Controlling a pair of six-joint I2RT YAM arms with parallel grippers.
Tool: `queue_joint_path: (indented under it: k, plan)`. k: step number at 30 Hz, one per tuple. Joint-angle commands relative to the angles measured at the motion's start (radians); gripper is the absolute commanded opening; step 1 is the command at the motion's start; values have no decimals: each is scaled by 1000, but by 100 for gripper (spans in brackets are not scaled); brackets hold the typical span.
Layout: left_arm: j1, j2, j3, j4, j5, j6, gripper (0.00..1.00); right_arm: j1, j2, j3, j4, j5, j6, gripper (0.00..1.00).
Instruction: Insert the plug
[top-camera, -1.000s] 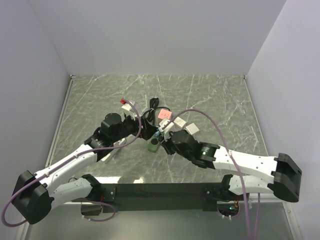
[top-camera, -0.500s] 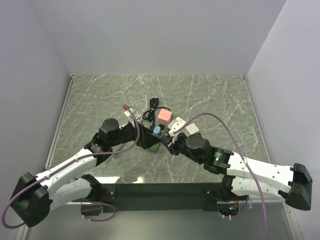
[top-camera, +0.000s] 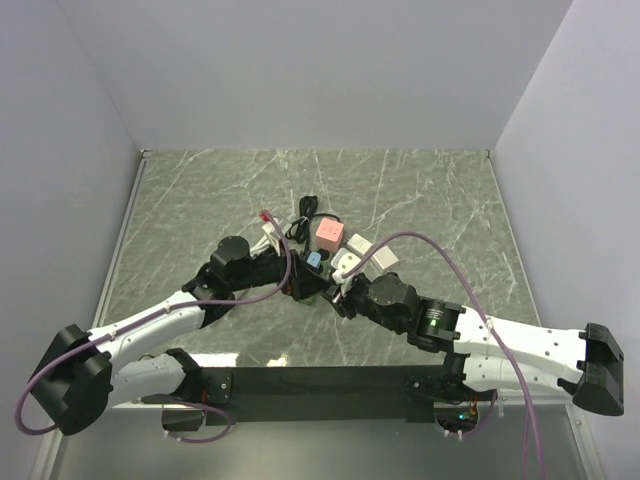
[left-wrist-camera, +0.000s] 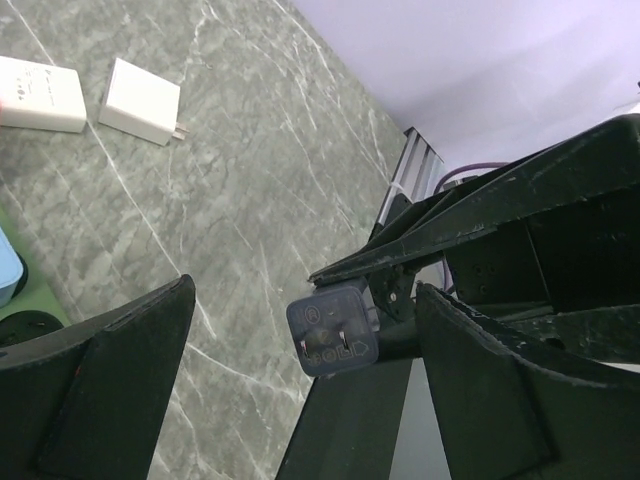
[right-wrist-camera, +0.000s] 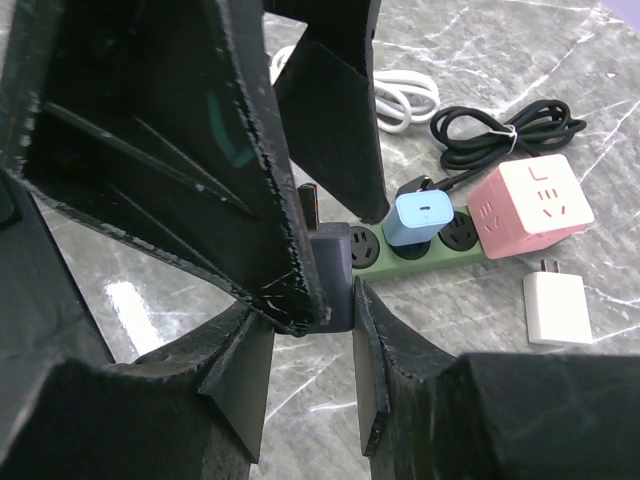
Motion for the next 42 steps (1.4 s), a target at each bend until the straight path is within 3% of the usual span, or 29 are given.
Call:
queue_joint_path:
  k: [1,5,11,14,18,20,21,27,35,38,42]
  plan:
    - [-24,20,39,37,33,-5,92,4,-32,-1,71,10,-16,11]
    - [-31,43,42,42,42,-14,63,7,-23,2,63,27,-16,11]
    - [-33,57,39,37,54,-23,30,8,-32,-3,71,64,-24,16]
    - [-33,63,42,42,50,-46,0,8,-32,9,71,98,-32,25]
    - [-33,88,51,98,88,-107,0,8,-27,17,77,153,-35,51]
    - [-33,115,65,106,100,-140,0,7,-38,11,88,191,-30,59]
    - [-33,123,70,109,111,-149,0,7,-44,8,89,199,-29,95]
    - [-19,146,88,145,180,-199,0,8,-133,-49,114,190,-21,96]
    - [79,98,104,146,292,-288,0,11,-250,-156,200,101,-32,95]
    - [103,108,88,206,356,-368,0,28,-258,-172,240,81,-45,94]
    - [119,123,53,405,416,-534,0,70,-231,-176,287,96,-70,91]
